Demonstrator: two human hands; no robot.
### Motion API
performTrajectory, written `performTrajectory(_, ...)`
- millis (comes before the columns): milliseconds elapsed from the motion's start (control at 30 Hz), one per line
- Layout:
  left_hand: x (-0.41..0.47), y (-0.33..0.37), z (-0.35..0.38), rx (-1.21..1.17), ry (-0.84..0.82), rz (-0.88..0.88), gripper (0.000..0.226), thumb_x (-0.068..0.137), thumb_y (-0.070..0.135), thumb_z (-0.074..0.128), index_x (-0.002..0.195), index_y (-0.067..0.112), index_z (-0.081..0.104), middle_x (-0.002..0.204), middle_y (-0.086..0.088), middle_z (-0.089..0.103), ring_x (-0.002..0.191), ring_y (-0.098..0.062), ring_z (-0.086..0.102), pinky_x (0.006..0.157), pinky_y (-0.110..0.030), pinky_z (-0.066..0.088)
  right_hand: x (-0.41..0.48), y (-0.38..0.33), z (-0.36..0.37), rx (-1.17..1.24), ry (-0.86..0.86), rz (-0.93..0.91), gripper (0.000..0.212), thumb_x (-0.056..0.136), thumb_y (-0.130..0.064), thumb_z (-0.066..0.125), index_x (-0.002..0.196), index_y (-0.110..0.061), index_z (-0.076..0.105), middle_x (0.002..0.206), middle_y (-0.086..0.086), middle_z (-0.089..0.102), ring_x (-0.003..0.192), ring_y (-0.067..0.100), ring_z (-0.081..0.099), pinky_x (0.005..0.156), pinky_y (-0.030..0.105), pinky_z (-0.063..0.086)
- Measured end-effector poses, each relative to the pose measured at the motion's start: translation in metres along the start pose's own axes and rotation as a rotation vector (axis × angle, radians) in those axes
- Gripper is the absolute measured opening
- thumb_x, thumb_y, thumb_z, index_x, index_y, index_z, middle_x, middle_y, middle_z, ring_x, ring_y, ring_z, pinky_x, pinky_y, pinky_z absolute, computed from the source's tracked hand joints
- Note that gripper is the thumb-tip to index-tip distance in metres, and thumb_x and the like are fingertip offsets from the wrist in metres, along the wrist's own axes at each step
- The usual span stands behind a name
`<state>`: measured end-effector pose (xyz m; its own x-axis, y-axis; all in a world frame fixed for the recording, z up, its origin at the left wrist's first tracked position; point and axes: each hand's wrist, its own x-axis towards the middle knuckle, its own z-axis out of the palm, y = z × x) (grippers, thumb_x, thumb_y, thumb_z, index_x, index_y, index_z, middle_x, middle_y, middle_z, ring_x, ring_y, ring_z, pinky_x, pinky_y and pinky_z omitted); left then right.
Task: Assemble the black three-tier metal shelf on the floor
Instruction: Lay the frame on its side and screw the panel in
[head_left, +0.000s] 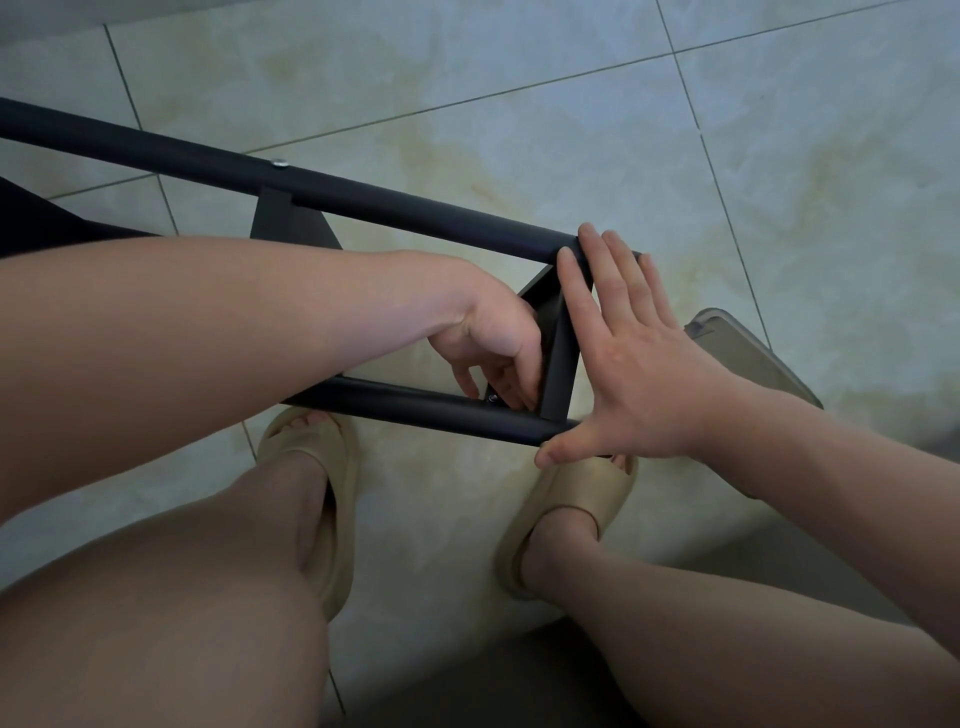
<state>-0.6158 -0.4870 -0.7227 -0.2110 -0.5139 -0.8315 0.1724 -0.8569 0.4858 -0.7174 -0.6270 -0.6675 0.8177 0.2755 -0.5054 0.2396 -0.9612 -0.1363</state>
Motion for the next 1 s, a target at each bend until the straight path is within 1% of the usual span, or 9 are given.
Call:
performTrajectory(33, 0.000, 0.000, -0.001, 0.024, -0.002, -0.011, 0.039, 0.090, 0.012, 0.066, 0.130, 0.013, 0.064, 0.118, 0.000, 0.073, 0.111, -0.015, 0.067, 0.110, -0.055, 0.038, 0.000, 0.000, 0.000, 0.001, -0.002, 0.000, 0.156, 0.048, -0.104, 0.036, 0.156, -0.009, -0.025, 0.162, 0.017, -0.031, 0.150, 0.032, -0.031, 0.121, 0.042, -0.022)
performTrajectory(133, -0.002, 0.002, -0.002, 0.093, -0.006, -0.067, 0.031, 0.092, 0.023, 0.066, 0.123, 0.019, 0.068, 0.108, 0.005, 0.076, 0.115, -0.017, 0.065, 0.110, -0.053, 0.038, 0.000, 0.000, 0.001, -0.004, -0.004, 0.002, 0.157, 0.048, -0.104, 0.035, 0.156, -0.008, -0.025, 0.162, 0.018, -0.032, 0.150, 0.033, -0.031, 0.122, 0.044, -0.020)
performTrajectory(233, -0.003, 0.005, -0.001, 0.092, -0.001, -0.083, 0.023, 0.092, 0.020, 0.066, 0.115, 0.020, 0.070, 0.104, 0.003, 0.076, 0.115, -0.017, 0.066, 0.111, -0.051, 0.038, 0.000, -0.002, 0.001, -0.009, 0.002, 0.001, 0.157, 0.048, -0.104, 0.035, 0.156, -0.007, -0.023, 0.163, 0.019, -0.030, 0.151, 0.034, -0.030, 0.121, 0.044, -0.020)
performTrajectory(400, -0.001, 0.007, 0.000, 0.078, 0.009, -0.083, 0.027, 0.092, 0.014, 0.064, 0.119, 0.017, 0.069, 0.109, 0.001, 0.074, 0.116, -0.017, 0.065, 0.112, -0.050, 0.037, 0.000, -0.001, 0.001, -0.010, 0.004, 0.000, 0.156, 0.048, -0.104, 0.036, 0.157, -0.007, -0.022, 0.163, 0.020, -0.027, 0.151, 0.035, -0.028, 0.122, 0.045, -0.019)
performTrajectory(533, 0.001, 0.004, -0.001, 0.057, 0.012, -0.048, 0.038, 0.091, 0.010, 0.065, 0.129, 0.013, 0.065, 0.122, -0.003, 0.072, 0.117, -0.017, 0.065, 0.112, -0.050, 0.038, 0.000, -0.001, 0.001, -0.009, 0.005, 0.002, 0.156, 0.048, -0.104, 0.035, 0.157, -0.008, -0.022, 0.163, 0.019, -0.029, 0.151, 0.034, -0.028, 0.121, 0.044, -0.020)
performTrajectory(733, 0.001, -0.002, 0.001, 0.014, 0.034, 0.025, 0.040, 0.089, 0.005, 0.065, 0.129, 0.009, 0.064, 0.121, -0.006, 0.072, 0.102, -0.014, 0.070, 0.110, -0.052, 0.040, -0.001, -0.001, 0.000, -0.009, 0.004, 0.001, 0.157, 0.048, -0.104, 0.036, 0.157, -0.006, -0.021, 0.163, 0.019, -0.028, 0.151, 0.035, -0.028, 0.122, 0.045, -0.018)
performTrajectory(867, 0.001, -0.003, 0.001, 0.027, 0.039, 0.040, 0.038, 0.089, 0.006, 0.067, 0.127, 0.009, 0.065, 0.119, -0.006, 0.073, 0.105, -0.015, 0.070, 0.107, -0.049, 0.043, -0.001, -0.001, -0.001, -0.001, -0.008, 0.004, 0.157, 0.048, -0.103, 0.037, 0.156, -0.007, -0.023, 0.162, 0.019, -0.031, 0.150, 0.034, -0.030, 0.121, 0.044, -0.020)
performTrajectory(933, 0.001, -0.002, -0.002, 0.047, 0.034, 0.026, 0.034, 0.090, 0.009, 0.067, 0.124, 0.010, 0.067, 0.111, -0.004, 0.075, 0.099, -0.015, 0.070, 0.104, -0.043, 0.047, -0.001, -0.001, -0.002, 0.002, -0.013, 0.005, 0.157, 0.048, -0.103, 0.038, 0.156, -0.007, -0.024, 0.162, 0.019, -0.032, 0.150, 0.034, -0.031, 0.122, 0.044, -0.020)
performTrajectory(1000, 0.002, 0.000, -0.003, 0.048, 0.009, 0.006, 0.025, 0.091, 0.010, 0.066, 0.116, 0.012, 0.070, 0.098, 0.000, 0.074, 0.087, -0.015, 0.067, 0.099, -0.038, 0.049, -0.001, -0.002, -0.003, 0.004, -0.018, 0.005, 0.157, 0.049, -0.102, 0.040, 0.156, -0.007, -0.025, 0.162, 0.019, -0.032, 0.150, 0.033, -0.032, 0.121, 0.044, -0.020)
